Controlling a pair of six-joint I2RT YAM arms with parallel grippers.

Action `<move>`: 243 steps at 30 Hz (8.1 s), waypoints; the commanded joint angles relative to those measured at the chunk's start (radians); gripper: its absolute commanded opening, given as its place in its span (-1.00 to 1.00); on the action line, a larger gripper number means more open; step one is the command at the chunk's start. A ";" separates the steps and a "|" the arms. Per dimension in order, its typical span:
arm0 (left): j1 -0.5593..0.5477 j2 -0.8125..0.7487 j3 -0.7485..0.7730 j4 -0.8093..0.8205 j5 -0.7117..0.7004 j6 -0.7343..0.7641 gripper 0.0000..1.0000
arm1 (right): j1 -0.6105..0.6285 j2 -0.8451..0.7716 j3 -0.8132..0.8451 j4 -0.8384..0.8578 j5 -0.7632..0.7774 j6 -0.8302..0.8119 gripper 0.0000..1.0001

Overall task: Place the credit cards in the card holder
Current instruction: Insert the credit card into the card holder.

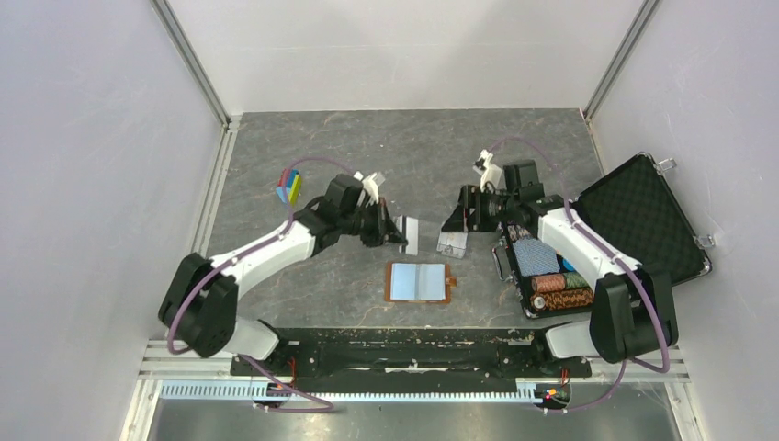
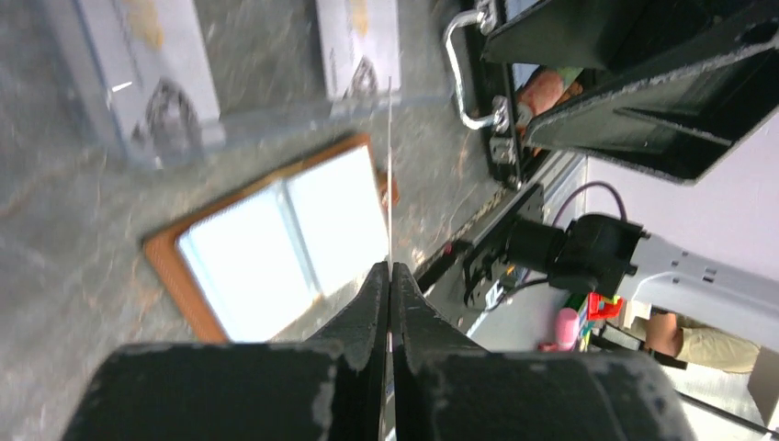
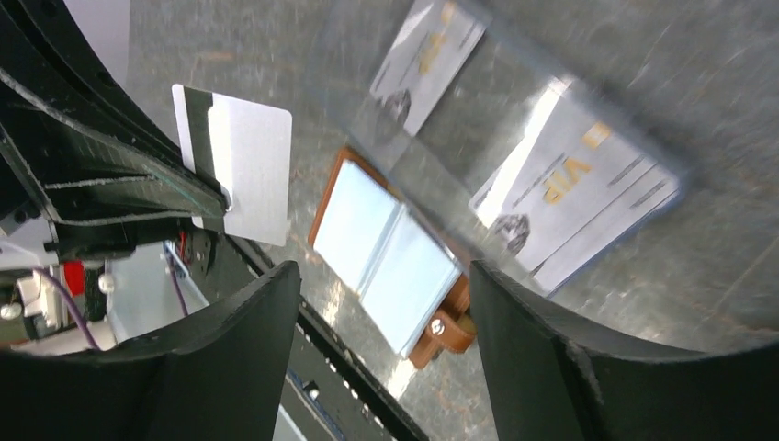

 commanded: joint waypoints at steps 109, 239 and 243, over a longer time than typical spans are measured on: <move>-0.223 0.053 -0.301 0.356 -0.167 -0.263 -0.96 | 0.248 0.106 -0.279 -0.015 0.238 -0.146 -1.00; -0.303 0.090 -0.292 0.291 -0.248 -0.310 -0.95 | 0.248 0.070 -0.328 -0.005 0.237 -0.126 -0.93; -0.303 0.108 -0.292 0.300 -0.241 -0.310 -0.95 | 0.249 0.070 -0.329 -0.005 0.237 -0.125 -0.93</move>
